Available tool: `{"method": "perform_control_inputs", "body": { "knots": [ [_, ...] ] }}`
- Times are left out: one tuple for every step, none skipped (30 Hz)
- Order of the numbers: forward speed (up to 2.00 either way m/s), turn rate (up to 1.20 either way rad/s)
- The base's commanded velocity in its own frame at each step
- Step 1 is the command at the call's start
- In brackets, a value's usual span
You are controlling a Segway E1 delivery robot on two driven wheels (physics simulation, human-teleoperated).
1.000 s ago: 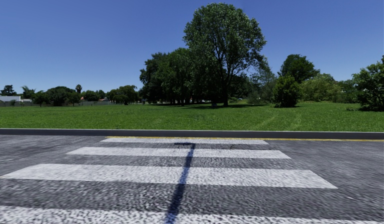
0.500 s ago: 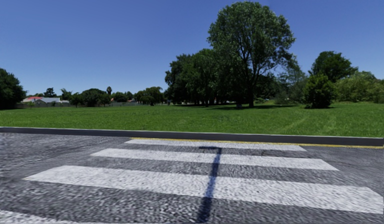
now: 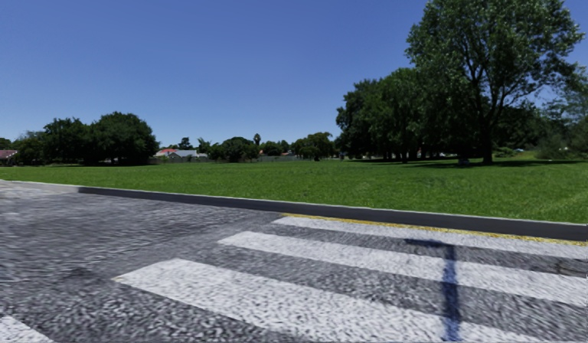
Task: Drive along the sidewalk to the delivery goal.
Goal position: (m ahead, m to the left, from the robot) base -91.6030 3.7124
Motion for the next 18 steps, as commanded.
{"method": "perform_control_inputs", "body": {
  "knots": [
    [1.06,0.77],
    [1.06,0.78],
    [1.06,0.78],
    [1.06,0.79],
    [1.06,0.79],
    [1.06,0.80],
    [1.06,0.81],
    [1.06,0.81],
    [1.06,0.82],
    [1.06,0.83],
    [1.06,0.83],
    [1.06,0.83],
    [1.06,0.84],
    [1.06,0.85],
    [1.05,0.87],
    [1.05,0.89],
    [1.05,0.89],
    [1.05,0.91]
  ]
}}
